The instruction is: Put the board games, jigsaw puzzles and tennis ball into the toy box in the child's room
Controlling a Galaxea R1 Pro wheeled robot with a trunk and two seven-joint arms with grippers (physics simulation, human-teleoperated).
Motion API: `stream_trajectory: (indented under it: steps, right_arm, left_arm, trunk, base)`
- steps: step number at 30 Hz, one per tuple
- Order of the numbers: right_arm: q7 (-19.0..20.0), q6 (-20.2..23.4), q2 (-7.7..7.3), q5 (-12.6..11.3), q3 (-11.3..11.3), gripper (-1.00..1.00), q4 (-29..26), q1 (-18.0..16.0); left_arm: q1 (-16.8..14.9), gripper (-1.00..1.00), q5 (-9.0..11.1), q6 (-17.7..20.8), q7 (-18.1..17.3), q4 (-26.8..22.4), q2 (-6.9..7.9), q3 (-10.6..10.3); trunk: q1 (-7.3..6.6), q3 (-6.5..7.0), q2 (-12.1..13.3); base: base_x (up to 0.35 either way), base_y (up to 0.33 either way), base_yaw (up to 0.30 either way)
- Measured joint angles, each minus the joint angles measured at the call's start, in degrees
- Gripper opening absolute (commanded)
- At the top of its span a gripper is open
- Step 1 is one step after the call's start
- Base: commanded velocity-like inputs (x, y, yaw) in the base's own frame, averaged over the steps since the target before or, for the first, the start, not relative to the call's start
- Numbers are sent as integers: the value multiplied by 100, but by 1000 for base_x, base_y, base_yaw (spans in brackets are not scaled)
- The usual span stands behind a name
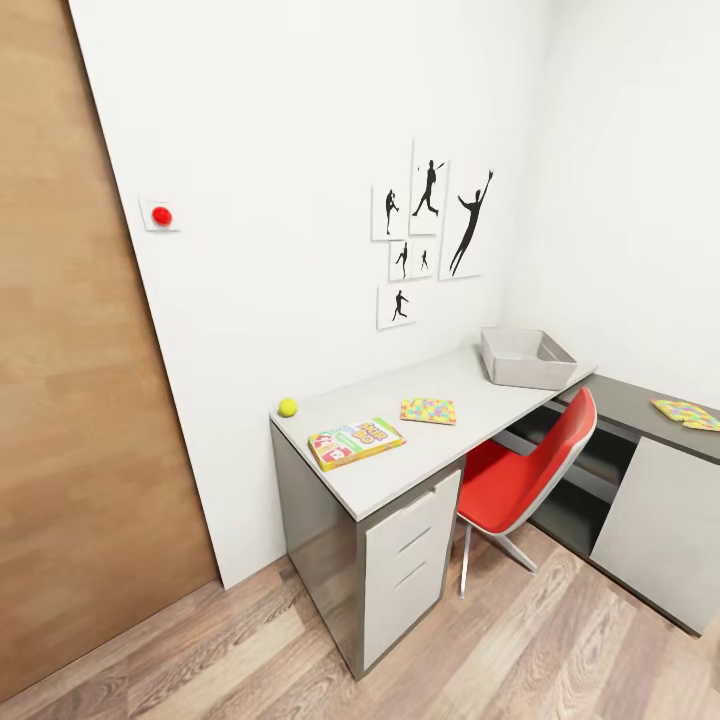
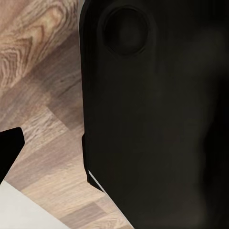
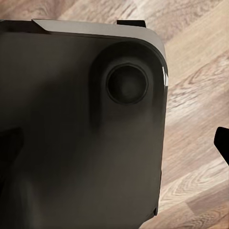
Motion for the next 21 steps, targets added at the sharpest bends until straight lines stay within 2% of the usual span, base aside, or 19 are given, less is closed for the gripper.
stream_trajectory:
  steps: [21]
  right_arm:
    - [0, 0, 0, 0, 0, 100, 0, 0]
  left_arm:
    - [0, 100, 0, 0, 0, 0, 0, 0]
  trunk:
    - [0, 0, 0]
  base:
    - [0, 0, 0]
